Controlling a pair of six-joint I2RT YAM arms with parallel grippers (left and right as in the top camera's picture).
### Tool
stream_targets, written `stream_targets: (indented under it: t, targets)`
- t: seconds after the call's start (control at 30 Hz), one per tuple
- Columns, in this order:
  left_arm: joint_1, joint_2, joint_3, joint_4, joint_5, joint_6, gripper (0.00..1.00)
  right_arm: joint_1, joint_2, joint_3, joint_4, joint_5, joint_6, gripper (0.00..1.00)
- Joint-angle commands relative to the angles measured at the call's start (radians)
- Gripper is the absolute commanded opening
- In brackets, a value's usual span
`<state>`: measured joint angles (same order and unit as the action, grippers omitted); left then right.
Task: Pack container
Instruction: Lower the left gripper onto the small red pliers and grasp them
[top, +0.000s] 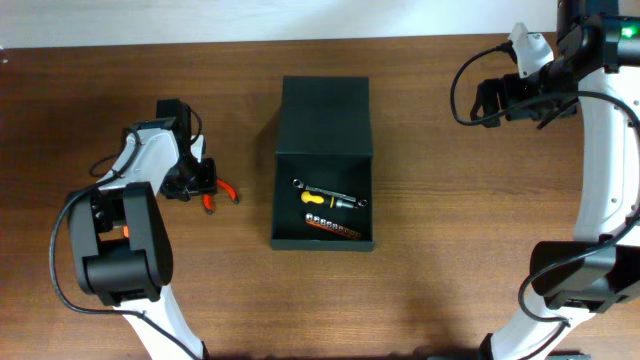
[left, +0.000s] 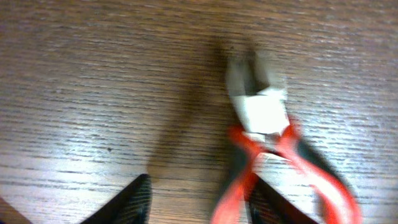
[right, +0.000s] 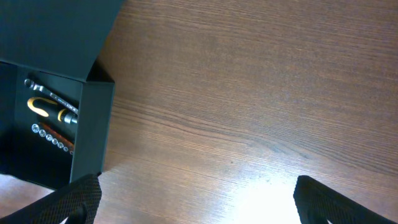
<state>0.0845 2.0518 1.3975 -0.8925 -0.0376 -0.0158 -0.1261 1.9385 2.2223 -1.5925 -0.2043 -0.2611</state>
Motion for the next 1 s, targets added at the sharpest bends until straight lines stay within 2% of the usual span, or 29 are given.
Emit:
stream_targets:
  t: [0.0, 0.03, 0.07, 0.13, 0.27, 0.57, 0.67, 0.97]
  targets:
    - [0.003, 0.015, -0.010, 0.001, 0.016, 0.010, 0.33, -0.007, 0.000, -0.005, 0.003, 0.006, 0.008, 0.99]
    - [0.003, 0.014, -0.010, 0.001, 0.016, 0.010, 0.26, -0.007, 0.000, -0.005, 0.002, 0.006, 0.008, 0.99]
    - [0.003, 0.014, -0.010, 0.001, 0.016, 0.010, 0.25, -0.007, 0.000, -0.005, 0.002, 0.006, 0.008, 0.99]
    - [0.003, 0.014, -0.010, 0.002, 0.016, 0.010, 0.11, -0.007, 0.000, -0.005, 0.002, 0.006, 0.008, 0.99]
    - [0.003, 0.015, -0.010, 0.002, 0.016, 0.010, 0.02, -0.007, 0.000, -0.005, 0.002, 0.006, 0.008, 0.99]
    - [0.003, 0.013, -0.008, -0.003, 0.027, 0.010, 0.02, -0.007, 0.000, -0.005, 0.002, 0.006, 0.008, 0.99]
    - [0.003, -0.002, 0.012, -0.023, 0.078, 0.010, 0.02, -0.007, 0.000, -0.005, 0.002, 0.006, 0.008, 0.99]
    - [-0.053, -0.209, 0.197, -0.155, 0.101, 0.058, 0.02, -0.007, 0.000, -0.005, -0.001, 0.006, 0.008, 0.99]
